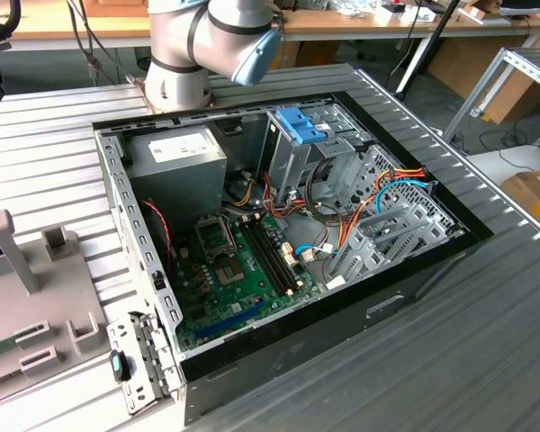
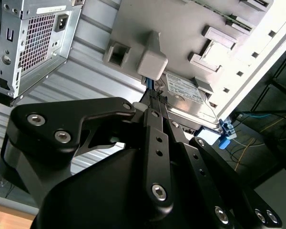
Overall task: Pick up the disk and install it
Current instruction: 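Reach for the disk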
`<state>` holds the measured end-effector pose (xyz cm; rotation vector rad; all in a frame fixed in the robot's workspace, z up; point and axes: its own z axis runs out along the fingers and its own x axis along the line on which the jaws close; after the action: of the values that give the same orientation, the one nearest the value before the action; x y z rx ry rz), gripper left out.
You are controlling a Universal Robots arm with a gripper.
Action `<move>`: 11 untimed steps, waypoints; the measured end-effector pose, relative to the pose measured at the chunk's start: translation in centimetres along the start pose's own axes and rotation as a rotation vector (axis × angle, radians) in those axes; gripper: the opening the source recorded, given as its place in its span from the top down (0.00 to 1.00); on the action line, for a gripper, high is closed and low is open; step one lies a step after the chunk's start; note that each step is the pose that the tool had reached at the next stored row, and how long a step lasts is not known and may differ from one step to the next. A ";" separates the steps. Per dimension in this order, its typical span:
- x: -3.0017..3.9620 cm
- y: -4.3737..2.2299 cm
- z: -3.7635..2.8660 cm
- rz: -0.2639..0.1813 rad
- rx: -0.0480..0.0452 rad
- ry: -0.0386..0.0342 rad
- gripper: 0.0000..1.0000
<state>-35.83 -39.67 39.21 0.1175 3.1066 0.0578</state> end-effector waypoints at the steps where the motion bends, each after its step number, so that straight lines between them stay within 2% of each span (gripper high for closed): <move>1: 0.01 0.03 0.01 0.000 -0.0001 -0.0001 0.89; 4: 0.02 0.16 0.01 -0.001 -0.0001 0.0001 0.89; 7: 0.05 0.60 0.03 -0.004 -0.0001 0.0001 0.89; 11: 0.05 0.61 0.03 -0.004 -0.0001 0.0002 0.89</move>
<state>-35.83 -39.05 39.20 0.1115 3.1069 0.0580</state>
